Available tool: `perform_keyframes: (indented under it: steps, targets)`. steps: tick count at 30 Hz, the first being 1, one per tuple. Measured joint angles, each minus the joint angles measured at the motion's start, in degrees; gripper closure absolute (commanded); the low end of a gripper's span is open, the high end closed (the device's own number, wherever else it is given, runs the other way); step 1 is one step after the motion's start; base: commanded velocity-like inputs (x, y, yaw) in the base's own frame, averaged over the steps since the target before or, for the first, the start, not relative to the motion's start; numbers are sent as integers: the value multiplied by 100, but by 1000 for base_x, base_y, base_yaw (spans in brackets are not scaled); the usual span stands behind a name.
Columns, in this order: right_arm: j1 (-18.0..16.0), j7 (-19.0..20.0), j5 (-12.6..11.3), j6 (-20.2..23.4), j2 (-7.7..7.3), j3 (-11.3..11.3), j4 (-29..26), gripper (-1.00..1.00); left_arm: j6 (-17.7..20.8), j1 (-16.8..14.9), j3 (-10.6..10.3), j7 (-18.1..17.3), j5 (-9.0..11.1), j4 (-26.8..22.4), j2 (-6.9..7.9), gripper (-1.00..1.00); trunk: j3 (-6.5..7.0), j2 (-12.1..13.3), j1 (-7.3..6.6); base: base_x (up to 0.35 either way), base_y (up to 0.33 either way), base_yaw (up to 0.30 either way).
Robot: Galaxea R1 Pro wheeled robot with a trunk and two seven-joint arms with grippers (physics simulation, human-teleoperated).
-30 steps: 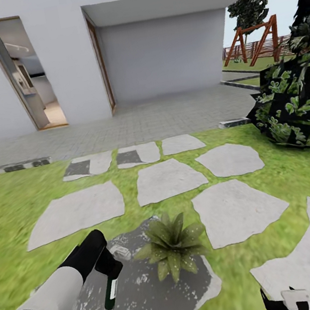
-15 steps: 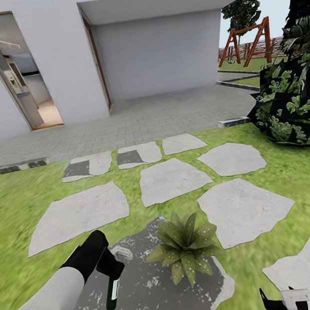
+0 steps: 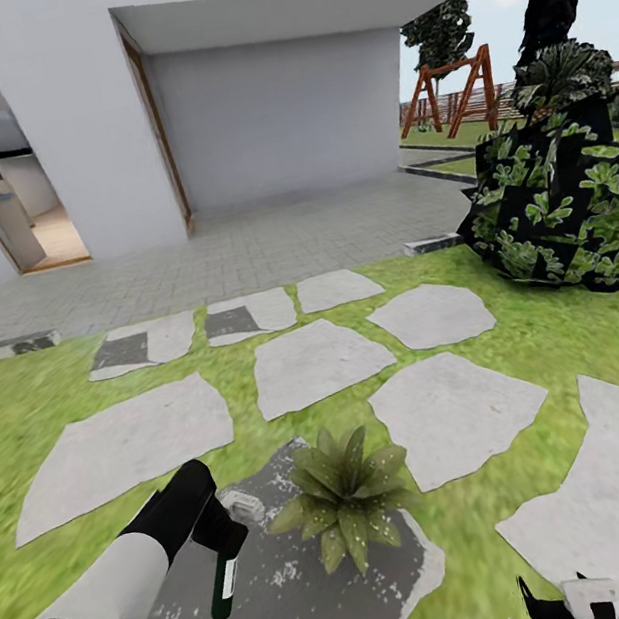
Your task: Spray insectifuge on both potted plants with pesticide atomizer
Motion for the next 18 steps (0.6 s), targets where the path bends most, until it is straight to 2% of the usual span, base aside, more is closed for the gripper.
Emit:
perform_keyframes:
  steps: [10,14,18]
  targets:
    - [0,0,0,0,0,-1,0,-100,-2,18,11,1,-5,27,27,100,0,0,0,0,35,-267]
    - [0,2,0,4,1,-3,1,-100,-3,87,-5,6,-2,192,72,100,0,0,0,0,248,-261]
    - [-1,1,-1,1,1,3,4,-100,-1,95,-8,8,-4,217,78,100,0,0,0,0,298,-85]
